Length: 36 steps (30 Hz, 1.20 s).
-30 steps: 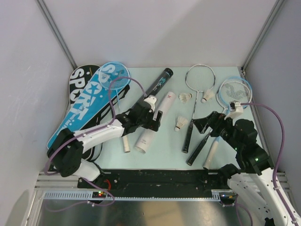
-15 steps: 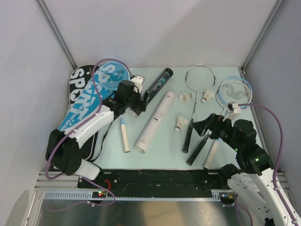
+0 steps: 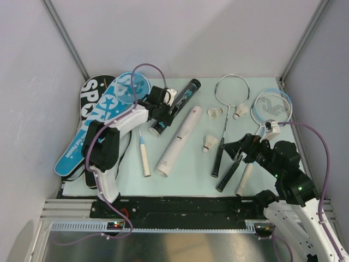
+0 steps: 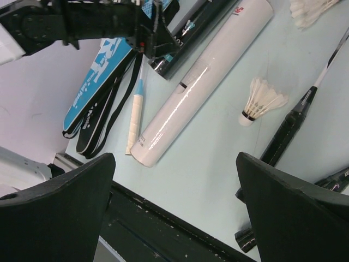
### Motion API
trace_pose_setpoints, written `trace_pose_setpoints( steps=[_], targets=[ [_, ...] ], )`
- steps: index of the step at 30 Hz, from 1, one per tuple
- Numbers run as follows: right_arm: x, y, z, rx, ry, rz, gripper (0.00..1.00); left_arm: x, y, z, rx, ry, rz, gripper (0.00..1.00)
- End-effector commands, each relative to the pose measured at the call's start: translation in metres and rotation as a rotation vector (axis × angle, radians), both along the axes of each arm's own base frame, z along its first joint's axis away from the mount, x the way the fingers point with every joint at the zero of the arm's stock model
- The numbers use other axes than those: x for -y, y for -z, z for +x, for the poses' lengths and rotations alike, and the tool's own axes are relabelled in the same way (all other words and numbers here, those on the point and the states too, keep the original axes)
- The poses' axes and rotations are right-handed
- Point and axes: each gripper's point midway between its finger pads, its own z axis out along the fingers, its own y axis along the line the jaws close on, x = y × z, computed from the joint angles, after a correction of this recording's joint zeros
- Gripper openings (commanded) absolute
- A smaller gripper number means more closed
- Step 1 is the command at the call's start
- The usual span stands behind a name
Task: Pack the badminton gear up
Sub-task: Place the shuttle tube at the center of the board, then open the lid of the shuttle tube.
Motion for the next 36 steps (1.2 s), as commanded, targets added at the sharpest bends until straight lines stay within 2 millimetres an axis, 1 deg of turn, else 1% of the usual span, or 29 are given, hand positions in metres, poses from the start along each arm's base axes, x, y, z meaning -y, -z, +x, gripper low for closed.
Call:
trace_pose_setpoints(
  steps=[1, 6, 8, 11, 15, 17, 22, 27, 31, 34, 36],
  targets=[
    [0.0, -0.026, -0.006, 0.073, -0.013, 0.031, 0.99, -0.004, 0.011, 0.014, -0.016, 0.003, 0.067, 0.92],
    [0.003, -0.025, -0.006, 0.068, 0.002, 0.033, 0.99, -0.004, 0.034, 0.022, -0.064, 0.0, 0.087, 0.91],
    [0.003, -0.024, -0.005, 0.062, 0.004, 0.035, 0.99, -0.004, 0.041, 0.024, -0.081, -0.008, 0.082, 0.88],
    [0.0, -0.023, -0.002, 0.052, 0.0, 0.034, 1.0, -0.003, 0.047, 0.021, -0.106, -0.017, 0.064, 0.8],
    [-0.002, -0.019, 0.003, 0.032, 0.003, 0.032, 1.0, 0.001, 0.042, 0.014, -0.117, -0.013, 0.023, 0.68],
    [-0.002, -0.02, 0.006, 0.023, 0.018, 0.044, 0.99, 0.004, 0.035, 0.009, -0.116, -0.012, -0.002, 0.62],
    [-0.001, -0.024, 0.015, 0.019, 0.061, 0.084, 0.99, 0.005, 0.008, 0.002, -0.087, -0.029, -0.06, 0.46],
    [-0.002, -0.028, 0.021, 0.025, 0.084, 0.123, 0.99, 0.003, -0.021, -0.004, -0.04, -0.042, -0.096, 0.36],
    [-0.005, -0.03, 0.027, 0.027, 0.095, 0.147, 0.99, 0.0, -0.044, -0.01, -0.003, -0.062, -0.131, 0.26],
    [-0.006, -0.03, 0.032, 0.029, 0.108, 0.173, 0.99, 0.002, -0.058, -0.018, 0.009, -0.064, -0.178, 0.2],
    [-0.008, -0.027, 0.037, 0.021, 0.12, 0.188, 0.99, 0.004, -0.068, -0.024, 0.02, -0.062, -0.214, 0.14]
  ],
)
